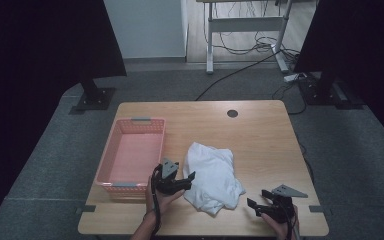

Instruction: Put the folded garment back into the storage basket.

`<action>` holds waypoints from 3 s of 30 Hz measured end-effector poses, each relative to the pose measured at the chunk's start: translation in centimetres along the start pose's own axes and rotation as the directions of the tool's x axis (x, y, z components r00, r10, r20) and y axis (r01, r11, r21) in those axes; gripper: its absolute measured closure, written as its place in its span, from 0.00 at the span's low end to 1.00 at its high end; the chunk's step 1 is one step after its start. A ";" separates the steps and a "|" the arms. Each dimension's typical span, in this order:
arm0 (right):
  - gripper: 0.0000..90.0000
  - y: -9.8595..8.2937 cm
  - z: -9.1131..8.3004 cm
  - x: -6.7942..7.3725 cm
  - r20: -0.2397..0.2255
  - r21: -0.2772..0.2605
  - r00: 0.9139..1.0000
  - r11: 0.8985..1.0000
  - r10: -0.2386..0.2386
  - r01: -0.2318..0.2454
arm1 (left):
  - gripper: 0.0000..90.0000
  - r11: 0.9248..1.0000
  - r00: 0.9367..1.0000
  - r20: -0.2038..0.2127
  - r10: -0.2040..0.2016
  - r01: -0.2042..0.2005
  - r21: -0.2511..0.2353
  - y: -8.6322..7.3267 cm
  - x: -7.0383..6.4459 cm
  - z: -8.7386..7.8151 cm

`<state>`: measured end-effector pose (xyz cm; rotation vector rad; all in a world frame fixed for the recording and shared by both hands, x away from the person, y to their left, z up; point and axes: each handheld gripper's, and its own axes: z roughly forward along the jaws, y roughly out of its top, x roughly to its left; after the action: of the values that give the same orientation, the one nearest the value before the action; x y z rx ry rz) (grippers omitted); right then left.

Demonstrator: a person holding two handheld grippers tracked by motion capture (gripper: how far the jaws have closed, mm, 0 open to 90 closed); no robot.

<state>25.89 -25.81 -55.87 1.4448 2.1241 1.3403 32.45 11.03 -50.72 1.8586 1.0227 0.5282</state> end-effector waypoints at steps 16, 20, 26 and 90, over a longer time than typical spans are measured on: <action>0.25 0.0 0.0 0.0 0.004 0.000 1.000 1.000 -0.002 0.002 | 0.28 1.000 1.000 -0.001 0.000 0.000 0.009 0.7 -0.2 1.2; 0.25 0.0 0.0 0.0 0.004 0.002 1.000 1.000 -0.002 0.002 | 0.28 1.000 1.000 -0.003 0.004 -0.004 0.011 0.8 -0.2 1.4; 0.25 0.0 0.0 0.0 0.002 0.004 1.000 1.000 -0.003 0.003 | 0.28 1.000 1.000 -0.012 -0.003 0.003 0.020 0.9 0.0 1.9; 0.24 0.2 -0.7 -0.1 -0.016 -0.038 1.000 0.999 -0.007 0.006 | 0.27 0.998 0.999 -0.051 0.019 -0.016 0.067 3.1 1.1 7.8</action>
<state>25.59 -26.24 -55.36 1.4157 2.0996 1.3865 39.87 7.17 -51.87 1.9224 1.0709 0.5614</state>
